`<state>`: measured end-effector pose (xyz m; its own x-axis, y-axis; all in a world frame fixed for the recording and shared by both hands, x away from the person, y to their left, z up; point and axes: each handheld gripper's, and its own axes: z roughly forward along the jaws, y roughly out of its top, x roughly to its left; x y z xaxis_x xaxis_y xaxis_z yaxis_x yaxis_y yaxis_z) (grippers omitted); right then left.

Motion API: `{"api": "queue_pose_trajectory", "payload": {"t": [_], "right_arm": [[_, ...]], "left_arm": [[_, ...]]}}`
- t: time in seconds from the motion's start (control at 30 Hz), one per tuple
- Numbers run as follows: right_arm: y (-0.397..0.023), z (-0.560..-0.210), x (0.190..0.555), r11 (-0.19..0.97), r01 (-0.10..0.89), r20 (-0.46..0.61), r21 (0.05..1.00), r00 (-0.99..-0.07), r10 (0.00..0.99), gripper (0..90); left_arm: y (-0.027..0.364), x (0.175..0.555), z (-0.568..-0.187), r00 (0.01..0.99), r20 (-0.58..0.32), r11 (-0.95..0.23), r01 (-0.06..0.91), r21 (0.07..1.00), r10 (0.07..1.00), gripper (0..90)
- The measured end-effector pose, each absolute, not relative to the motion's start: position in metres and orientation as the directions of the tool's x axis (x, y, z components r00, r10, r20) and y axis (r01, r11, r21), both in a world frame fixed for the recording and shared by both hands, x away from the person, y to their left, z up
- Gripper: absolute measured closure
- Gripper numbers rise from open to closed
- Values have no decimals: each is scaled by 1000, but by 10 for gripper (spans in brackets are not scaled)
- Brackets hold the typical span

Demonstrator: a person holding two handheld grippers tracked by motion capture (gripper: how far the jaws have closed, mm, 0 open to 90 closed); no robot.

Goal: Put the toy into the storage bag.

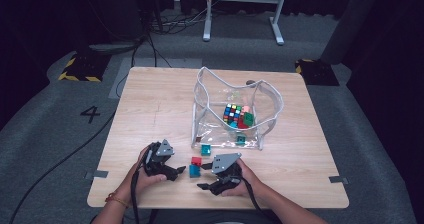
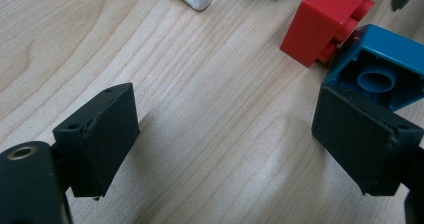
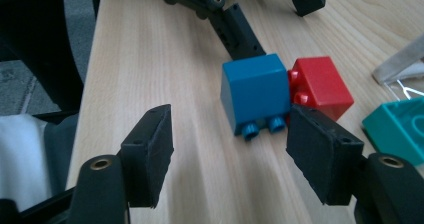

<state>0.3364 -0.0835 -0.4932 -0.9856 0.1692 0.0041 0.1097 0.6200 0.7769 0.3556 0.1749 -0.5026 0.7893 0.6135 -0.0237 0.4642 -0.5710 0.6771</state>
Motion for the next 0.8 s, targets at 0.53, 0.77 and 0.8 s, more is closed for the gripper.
{"api": "queue_pose_trajectory", "payload": {"t": [0.53,0.77,0.8], "right_arm": [[-58,-500,350,633,105,-1,767,-986,165,406],[-60,-502,353,635,81,-19,768,-989,150,585],[-60,-502,352,636,81,-24,767,-988,154,589]], "left_arm": [[175,356,-503,789,-30,-568,468,677,614,116],[175,356,-503,789,-28,-569,467,677,614,116],[175,356,-503,792,-28,-572,465,676,610,116]]}}
